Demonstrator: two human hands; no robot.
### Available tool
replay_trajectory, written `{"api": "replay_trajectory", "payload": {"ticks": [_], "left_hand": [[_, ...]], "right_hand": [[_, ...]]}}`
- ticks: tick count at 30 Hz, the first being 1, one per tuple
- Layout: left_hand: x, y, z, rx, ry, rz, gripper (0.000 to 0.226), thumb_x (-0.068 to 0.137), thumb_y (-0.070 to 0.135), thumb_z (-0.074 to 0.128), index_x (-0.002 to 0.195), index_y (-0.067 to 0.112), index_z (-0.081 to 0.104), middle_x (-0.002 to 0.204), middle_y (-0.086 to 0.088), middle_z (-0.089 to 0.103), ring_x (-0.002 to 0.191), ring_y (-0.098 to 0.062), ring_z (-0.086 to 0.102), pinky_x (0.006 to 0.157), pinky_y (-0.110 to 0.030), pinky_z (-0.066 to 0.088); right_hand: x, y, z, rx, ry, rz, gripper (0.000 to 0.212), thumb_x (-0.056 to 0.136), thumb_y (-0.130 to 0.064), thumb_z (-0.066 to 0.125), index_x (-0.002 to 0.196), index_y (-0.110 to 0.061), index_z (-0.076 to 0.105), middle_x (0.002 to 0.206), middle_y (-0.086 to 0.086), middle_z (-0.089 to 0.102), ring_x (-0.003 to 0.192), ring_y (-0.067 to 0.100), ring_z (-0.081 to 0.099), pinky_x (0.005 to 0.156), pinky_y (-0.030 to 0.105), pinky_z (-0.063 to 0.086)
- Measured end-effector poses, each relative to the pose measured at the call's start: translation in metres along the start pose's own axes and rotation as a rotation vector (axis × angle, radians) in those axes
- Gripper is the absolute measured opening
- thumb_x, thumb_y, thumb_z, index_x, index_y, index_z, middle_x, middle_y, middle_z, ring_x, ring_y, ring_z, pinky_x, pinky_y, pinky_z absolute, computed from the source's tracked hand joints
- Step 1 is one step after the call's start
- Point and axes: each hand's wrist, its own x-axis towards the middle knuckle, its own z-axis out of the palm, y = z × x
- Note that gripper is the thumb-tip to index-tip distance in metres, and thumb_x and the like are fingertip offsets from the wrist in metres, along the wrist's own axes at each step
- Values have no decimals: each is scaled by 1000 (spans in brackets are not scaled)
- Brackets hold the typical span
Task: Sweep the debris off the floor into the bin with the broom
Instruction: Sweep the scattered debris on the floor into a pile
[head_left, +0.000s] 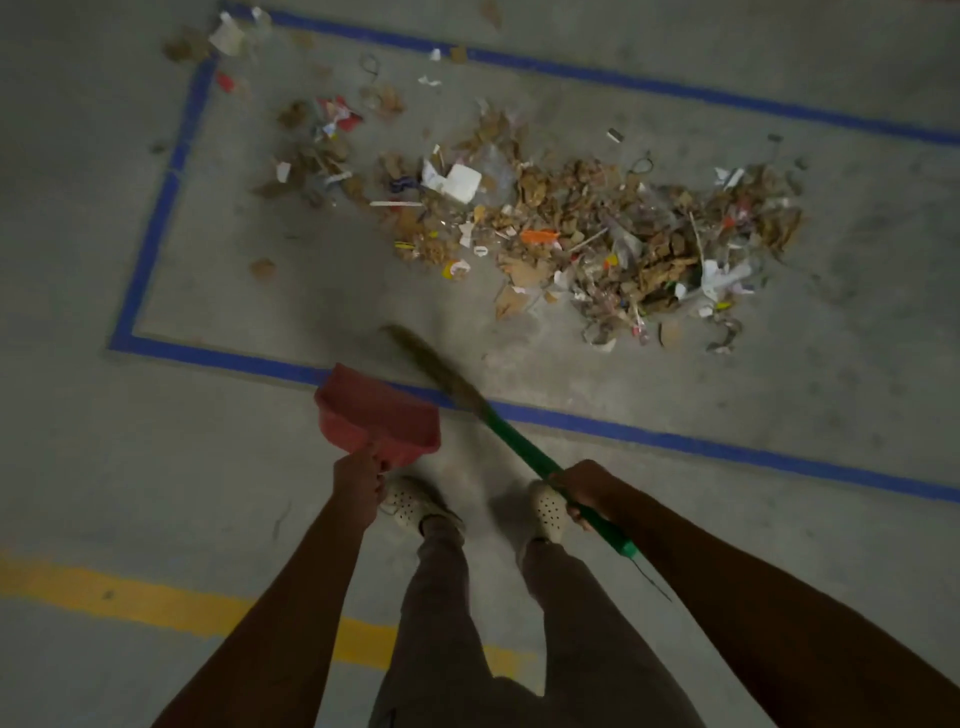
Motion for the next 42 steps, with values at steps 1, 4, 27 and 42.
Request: {"api": "replay_trajectory", "payload": {"ticks": [1,4,27,42], "left_hand": [[3,3,0,15,-14,-5,32,97,30,61,73,12,50,68,-8,48,31,-6,27,34,-14,21],[14,14,-6,58,-56,-19,25,98,28,60,79,12,56,69,-7,48,31,-5,28,34,-13,22],[45,184,-172,-118,2,200,21,99,19,53,80,10,53,71,-11,52,27,-4,27,33,-11,20],[145,282,-143,39,51,70,21,100,19,54,81,10,52,72,-11,53,29,-4,28,34,-10,19]], "right_hand": [[6,0,5,21,14,33,26,98,-19,57,104,6,60,62,7,54,44,14,48,40,24,41],[22,2,18,162,130,46,31,98,-21,57,108,8,60,67,10,59,49,18,54,46,29,46],[-72,-211,151,224,139,-357,33,98,-32,56,87,-2,61,56,9,56,40,20,52,44,28,44],[82,-351,144,81,76,-92,30,100,-27,54,89,0,58,74,11,61,59,23,58,62,36,56]]}}
